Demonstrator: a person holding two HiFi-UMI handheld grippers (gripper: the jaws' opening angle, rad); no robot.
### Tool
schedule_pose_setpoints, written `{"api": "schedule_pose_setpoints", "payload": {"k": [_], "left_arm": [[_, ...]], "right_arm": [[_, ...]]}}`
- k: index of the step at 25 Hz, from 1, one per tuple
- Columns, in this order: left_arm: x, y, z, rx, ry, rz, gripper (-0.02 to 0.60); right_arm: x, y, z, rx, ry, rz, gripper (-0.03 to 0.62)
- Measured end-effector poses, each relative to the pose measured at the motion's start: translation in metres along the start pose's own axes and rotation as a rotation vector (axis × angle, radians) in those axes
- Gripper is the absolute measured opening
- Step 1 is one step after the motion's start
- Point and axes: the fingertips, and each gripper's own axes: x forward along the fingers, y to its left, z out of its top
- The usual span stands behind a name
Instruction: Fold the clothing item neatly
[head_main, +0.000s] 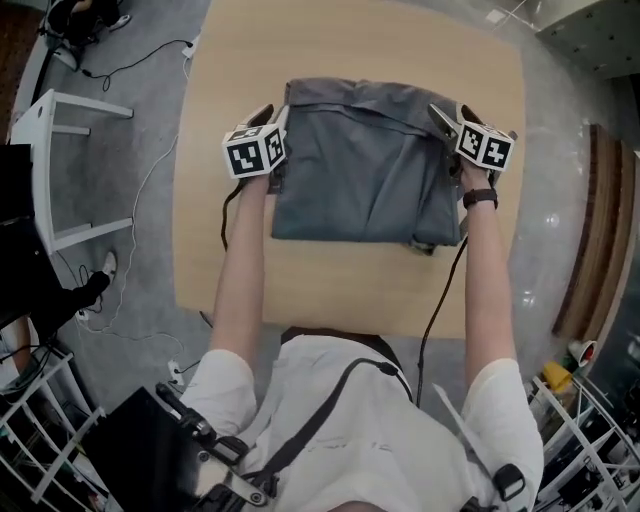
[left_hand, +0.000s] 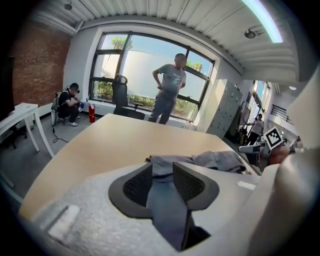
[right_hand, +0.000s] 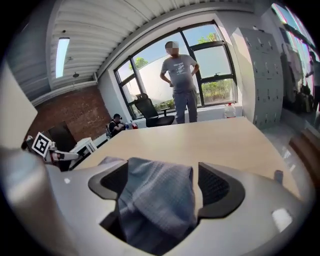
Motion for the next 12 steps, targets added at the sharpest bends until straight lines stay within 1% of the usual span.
{"api": "schedule_pose_setpoints", "payload": {"k": [2,4,6,8,10,12], "left_arm": [[-0.02,0.005,-0.027,-0.009,0.02,0.003,0.135],[-0.04,0.005,-0.054,-0.021,0.042,0.004,0.133],[-0.06,0.0,-0.085,-0.015,0.076,0.0,0.133],[-0.081,-0.008,-0.115,0.014,0.118,-0.002,0.134],[-0.102,-0.016,-0.142,0.04,0.154,0.002,0.135],[-0.123,-0.022,-0.164,0.039,0.176,0.006,0.135]], "right_arm": [[-0.015,-0.01,-0.006,-0.037,0.01,-0.028,0.494],[-0.036,-0.023,-0.002,-0.018,-0.014,-0.055,0.505],[-0.061,-0.026,0.001,0.027,-0.062,-0.05,0.505],[-0.085,-0.015,-0.012,0.017,-0.076,-0.011,0.476],[-0.105,0.002,-0.045,-0.017,-0.045,0.031,0.45],[-0.125,0.012,-0.089,-0.039,0.008,0.041,0.416]]}}
